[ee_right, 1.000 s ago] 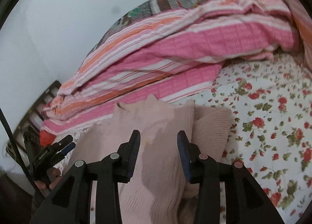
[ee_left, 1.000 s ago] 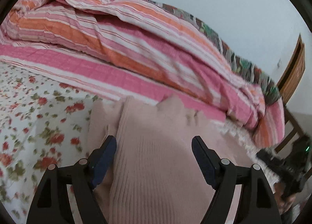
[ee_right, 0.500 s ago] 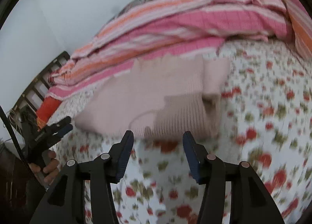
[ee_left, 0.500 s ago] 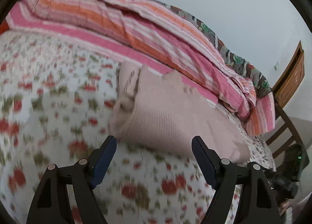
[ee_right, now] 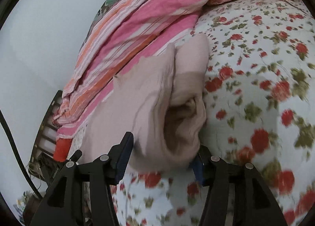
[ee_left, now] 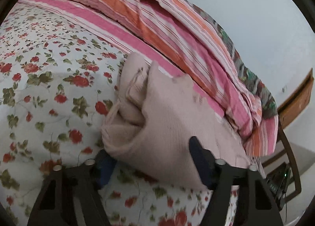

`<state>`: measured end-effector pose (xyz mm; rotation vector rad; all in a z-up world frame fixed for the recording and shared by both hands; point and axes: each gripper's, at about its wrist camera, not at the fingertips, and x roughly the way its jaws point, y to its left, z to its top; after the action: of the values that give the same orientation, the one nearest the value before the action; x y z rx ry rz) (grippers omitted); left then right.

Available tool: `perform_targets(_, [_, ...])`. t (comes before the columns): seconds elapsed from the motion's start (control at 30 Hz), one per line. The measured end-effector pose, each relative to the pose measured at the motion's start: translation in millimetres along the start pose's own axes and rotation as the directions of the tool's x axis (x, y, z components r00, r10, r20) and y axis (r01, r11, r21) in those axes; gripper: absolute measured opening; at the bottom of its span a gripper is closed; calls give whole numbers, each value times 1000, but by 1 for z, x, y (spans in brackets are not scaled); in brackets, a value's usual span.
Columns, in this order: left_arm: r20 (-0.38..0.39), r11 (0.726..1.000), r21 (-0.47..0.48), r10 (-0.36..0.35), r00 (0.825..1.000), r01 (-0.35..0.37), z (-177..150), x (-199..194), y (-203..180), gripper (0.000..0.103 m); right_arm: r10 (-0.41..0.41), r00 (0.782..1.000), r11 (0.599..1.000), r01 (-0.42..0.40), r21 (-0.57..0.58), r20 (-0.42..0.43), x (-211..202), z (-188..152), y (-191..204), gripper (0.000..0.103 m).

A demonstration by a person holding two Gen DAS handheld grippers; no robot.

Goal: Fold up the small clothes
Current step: 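Fold the hem up toward the collar with both grippers and release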

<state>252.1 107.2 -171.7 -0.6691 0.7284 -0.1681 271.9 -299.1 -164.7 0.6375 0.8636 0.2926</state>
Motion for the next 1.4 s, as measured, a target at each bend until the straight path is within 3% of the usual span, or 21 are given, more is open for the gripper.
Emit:
perform_targets(0.07, [-2,999,-27,28,1000,-28,2,5,4,35,-39,999,998,39,-48,4,8,2,5,41])
perform_targets(0.1, [-7,998,-41,38,999,-38,3,7,6,31,-59,998,996,59,-71,5,12,2,6,35])
perform_targets(0.17, [-9,998,-61,17,1000,-17,4,9,9,13,-33,999,997,32,-71,-8,15,3,3,14])
perform_targets(0.37, [28,999,-41,-7,1000,9,-3,-10,5,9,15,1000,998,-15,-56,-1,2,-2,-1,9])
perform_targets(0.5, [25,1000,-10,24,999,-24,-18,-37,-6,9,51,998,998,-52,-29,-33,-22,-12,2,9])
perform_targets(0.73, [-35,994,110,2,999,2,-69,-95,-19,10,-1,999,989,-6,-150,-48,-88,-61,10,9])
perform_targets(0.83, [-74,994,106,-20,997,28,-86,-100,-12,13,-28,998,988,19,-152,-55,-101,-82,0,10])
perform_targets(0.9, [-72,991,132,16,997,-7,-86,-103,-9,23,-91,994,982,80,-173,-55,-104,-90,-3,27])
perform_targets(0.93, [-60,988,147,48,997,-39,-84,-105,-9,36,-119,992,976,109,-187,-43,-106,-90,-2,35])
perform_targets(1.0, [-13,979,179,97,995,-93,-77,-112,-11,50,-150,989,960,149,-238,14,-118,-87,1,36])
perform_targets(1.07, [41,973,217,77,996,-84,-62,-119,-16,68,-172,983,946,184,-268,66,-127,-79,6,40])
perform_targets(1.23, [44,950,303,68,997,-78,-24,-90,-47,68,-207,964,917,251,-311,166,-113,-38,30,45])
perform_targets(1.4, [-15,939,324,129,992,-117,10,-27,-68,64,-261,957,912,286,-293,125,-60,11,42,45])
